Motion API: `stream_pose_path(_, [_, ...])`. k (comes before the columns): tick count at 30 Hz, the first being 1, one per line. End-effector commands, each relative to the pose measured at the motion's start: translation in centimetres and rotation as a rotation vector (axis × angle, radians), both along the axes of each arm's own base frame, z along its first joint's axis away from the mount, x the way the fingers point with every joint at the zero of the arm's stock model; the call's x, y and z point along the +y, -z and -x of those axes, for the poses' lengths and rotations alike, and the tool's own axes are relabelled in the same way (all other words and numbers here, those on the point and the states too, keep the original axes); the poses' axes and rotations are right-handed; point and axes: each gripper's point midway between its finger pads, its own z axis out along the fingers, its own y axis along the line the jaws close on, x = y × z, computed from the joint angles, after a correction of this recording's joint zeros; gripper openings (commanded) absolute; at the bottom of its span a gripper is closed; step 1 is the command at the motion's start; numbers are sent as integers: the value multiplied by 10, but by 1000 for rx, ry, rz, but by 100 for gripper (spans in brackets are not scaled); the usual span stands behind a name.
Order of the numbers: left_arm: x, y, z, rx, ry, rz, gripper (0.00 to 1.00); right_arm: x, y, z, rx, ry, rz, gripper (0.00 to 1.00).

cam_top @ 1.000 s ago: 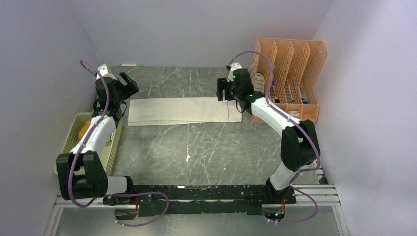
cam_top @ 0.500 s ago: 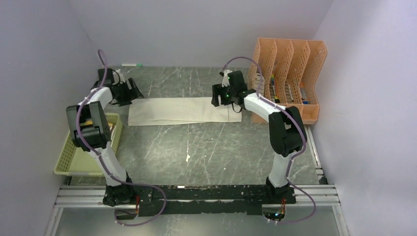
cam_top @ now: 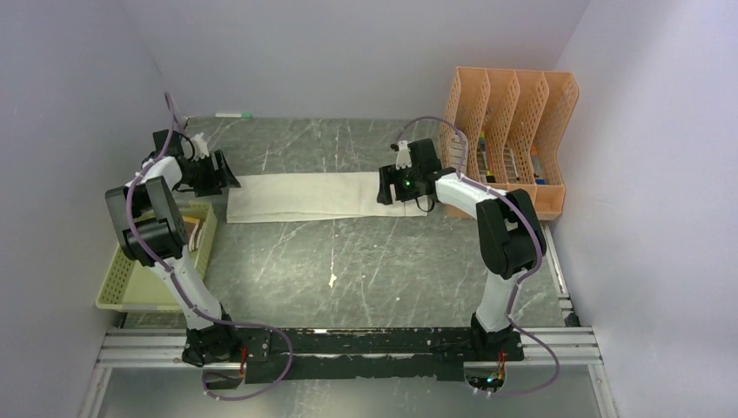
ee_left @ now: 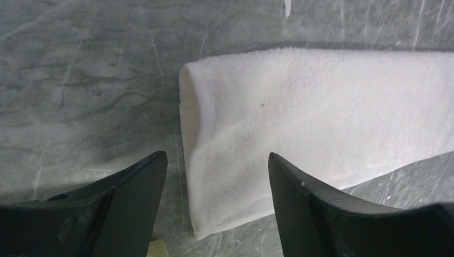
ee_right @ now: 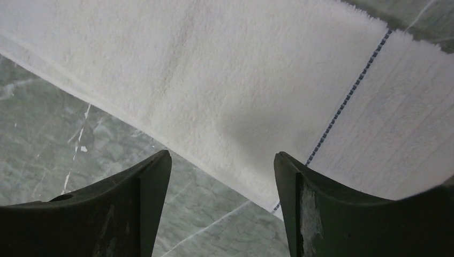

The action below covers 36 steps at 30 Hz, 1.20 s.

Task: Roll the towels
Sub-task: Fold the towel at the center of the board.

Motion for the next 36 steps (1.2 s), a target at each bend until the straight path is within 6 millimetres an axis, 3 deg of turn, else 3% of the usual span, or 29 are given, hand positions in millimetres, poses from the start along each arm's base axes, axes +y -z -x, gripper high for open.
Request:
stream_pose_path(1, [-5, 14, 0, 24, 87, 12, 77, 5, -16, 3, -23, -21, -42, 71])
stream_pose_path(7, [1, 36, 5, 77, 68, 5, 71, 8, -23, 2, -31, -27, -59, 71])
stream_pose_path(18, [-30, 48, 17, 83, 167, 120, 56, 8, -18, 4, -22, -28, -66, 71])
stream_pose_path(24, [-33, 53, 20, 95, 178, 126, 50, 8, -20, 5, -23, -33, -66, 71])
stream_pose_path(29, [-34, 53, 21, 99, 179, 136, 35, 9, -19, 6, -17, -42, -67, 71])
stream_pose_path(33, [-32, 43, 16, 77, 176, 116, 9, 9, -19, 7, -13, -47, -65, 71])
stream_pose_path(36, [-29, 30, 12, 54, 169, 98, 7, 8, -20, 6, -17, -43, -63, 71])
